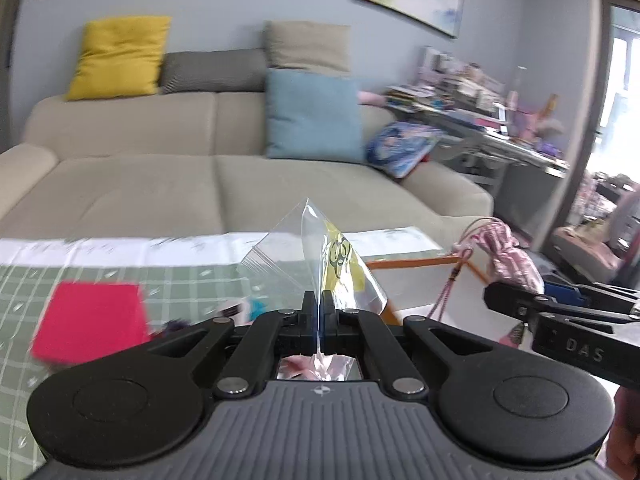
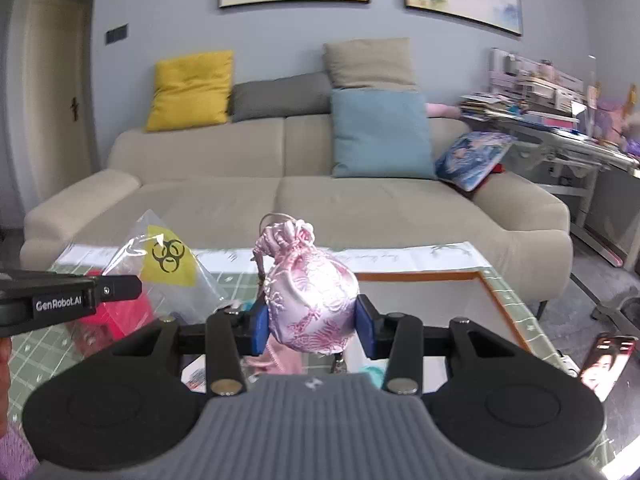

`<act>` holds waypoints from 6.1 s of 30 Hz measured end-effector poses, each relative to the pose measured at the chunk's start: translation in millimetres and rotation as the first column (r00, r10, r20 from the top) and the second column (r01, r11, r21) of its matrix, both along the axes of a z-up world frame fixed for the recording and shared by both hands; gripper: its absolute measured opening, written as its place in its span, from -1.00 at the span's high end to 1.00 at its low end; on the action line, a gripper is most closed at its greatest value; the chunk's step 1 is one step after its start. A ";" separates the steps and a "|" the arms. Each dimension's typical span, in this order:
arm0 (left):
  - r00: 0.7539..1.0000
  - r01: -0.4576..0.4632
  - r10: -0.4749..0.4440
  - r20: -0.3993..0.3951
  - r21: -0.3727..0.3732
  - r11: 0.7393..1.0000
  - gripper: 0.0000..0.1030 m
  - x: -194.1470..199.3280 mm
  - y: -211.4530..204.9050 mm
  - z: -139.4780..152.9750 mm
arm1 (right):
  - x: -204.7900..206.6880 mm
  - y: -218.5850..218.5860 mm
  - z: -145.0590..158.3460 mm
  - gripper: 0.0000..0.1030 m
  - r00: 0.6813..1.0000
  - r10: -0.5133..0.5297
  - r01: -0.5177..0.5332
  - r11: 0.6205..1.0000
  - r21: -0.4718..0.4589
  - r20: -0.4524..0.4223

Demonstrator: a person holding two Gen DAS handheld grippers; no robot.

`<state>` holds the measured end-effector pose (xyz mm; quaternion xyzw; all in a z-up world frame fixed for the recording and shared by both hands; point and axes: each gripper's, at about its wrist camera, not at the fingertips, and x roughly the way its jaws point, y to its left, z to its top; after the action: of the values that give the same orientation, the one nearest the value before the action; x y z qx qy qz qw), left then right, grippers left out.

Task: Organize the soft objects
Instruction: 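Lift the plastic bag with the left tool while the right tool lifts the pink pouch toward the box, then open the left tool to drop the bag while the right tool releases the pouch into the orange box, then withdraw both tools from the orange box back over the table, then move the left tool to the navy cloth strap while the right tool approaches the white card, then close the left tool on the navy cloth while the right tool grasps the white card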

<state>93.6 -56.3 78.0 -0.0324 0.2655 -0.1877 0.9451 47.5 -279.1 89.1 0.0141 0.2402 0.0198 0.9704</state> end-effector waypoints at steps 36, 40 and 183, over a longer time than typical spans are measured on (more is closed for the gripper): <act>0.870 0.421 -0.273 -0.410 0.332 0.844 1.00 119.0 -199.3 -100.5 | 124.8 -121.5 -115.4 0.17 0.873 -0.085 0.087 0.996 -0.018 -0.481; 0.857 0.440 -0.281 -0.433 0.329 0.836 0.99 123.7 -203.9 -107.9 | 131.2 -119.7 -124.5 0.17 0.851 -0.095 0.078 0.995 -0.054 -0.516; 0.910 0.160 -0.097 -0.402 0.125 0.979 0.96 36.0 45.4 -156.3 | 110.8 91.2 -165.6 1.00 0.859 0.143 -0.081 0.986 0.145 -0.491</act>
<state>129.6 -10.9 -78.3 0.0218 0.4655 -0.2179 0.8575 158.4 -187.8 -76.5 0.0628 0.4819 0.0861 0.8697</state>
